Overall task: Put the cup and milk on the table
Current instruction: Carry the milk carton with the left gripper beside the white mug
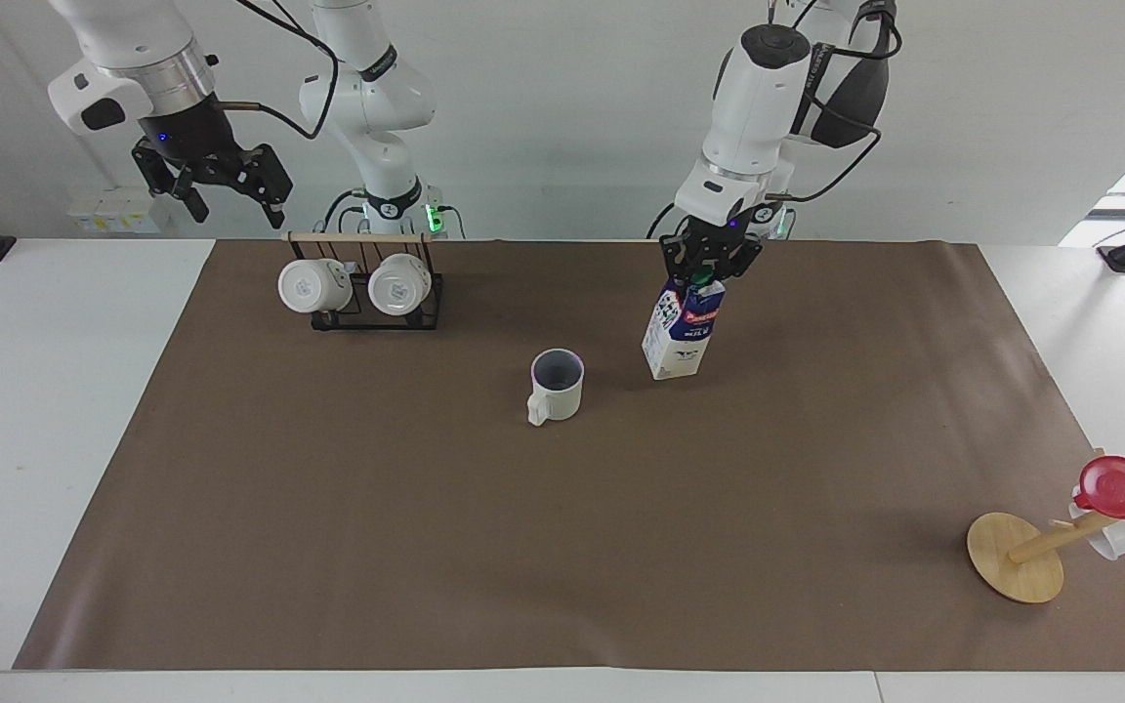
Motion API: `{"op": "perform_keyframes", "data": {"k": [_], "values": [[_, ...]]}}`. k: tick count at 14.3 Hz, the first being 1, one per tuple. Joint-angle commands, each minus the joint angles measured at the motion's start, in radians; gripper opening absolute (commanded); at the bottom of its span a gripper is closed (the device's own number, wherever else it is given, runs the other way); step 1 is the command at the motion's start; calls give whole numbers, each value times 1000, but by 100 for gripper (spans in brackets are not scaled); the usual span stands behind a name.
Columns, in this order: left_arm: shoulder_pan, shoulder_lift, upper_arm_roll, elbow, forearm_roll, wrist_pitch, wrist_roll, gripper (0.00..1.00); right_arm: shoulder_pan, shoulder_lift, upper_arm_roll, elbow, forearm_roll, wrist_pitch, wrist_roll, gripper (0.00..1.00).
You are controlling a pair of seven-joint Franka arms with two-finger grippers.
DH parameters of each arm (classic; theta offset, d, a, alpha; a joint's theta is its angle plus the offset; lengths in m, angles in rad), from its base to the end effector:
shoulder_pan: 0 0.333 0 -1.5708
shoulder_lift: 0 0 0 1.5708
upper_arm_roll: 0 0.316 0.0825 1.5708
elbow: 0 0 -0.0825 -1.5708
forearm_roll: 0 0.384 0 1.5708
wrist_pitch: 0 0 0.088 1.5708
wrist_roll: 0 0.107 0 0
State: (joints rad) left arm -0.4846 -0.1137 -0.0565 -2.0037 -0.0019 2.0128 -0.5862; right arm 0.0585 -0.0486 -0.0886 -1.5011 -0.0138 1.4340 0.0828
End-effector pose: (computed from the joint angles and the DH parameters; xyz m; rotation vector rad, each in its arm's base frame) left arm 0.4598 -0.2776 0.5186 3.0749 0.0704 0.1634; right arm 0.5244 -0.0188 0.6712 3.1265 -0.1792 -0.0289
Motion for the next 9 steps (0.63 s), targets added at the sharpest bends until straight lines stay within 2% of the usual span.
{"op": "perform_keyframes", "data": {"k": [1, 6, 9], "values": [[-11, 41, 7, 33, 48, 26, -15, 28, -5, -5, 3, -10, 2, 2, -1, 100], [-14, 137, 6, 83, 71, 90, -47, 28, -5, -11, 1, -18, 2, 2, -3, 100], [-57, 189, 4, 120, 115, 104, -130, 28, -5, -11, 1, -21, 2, 2, -1, 100]]}}
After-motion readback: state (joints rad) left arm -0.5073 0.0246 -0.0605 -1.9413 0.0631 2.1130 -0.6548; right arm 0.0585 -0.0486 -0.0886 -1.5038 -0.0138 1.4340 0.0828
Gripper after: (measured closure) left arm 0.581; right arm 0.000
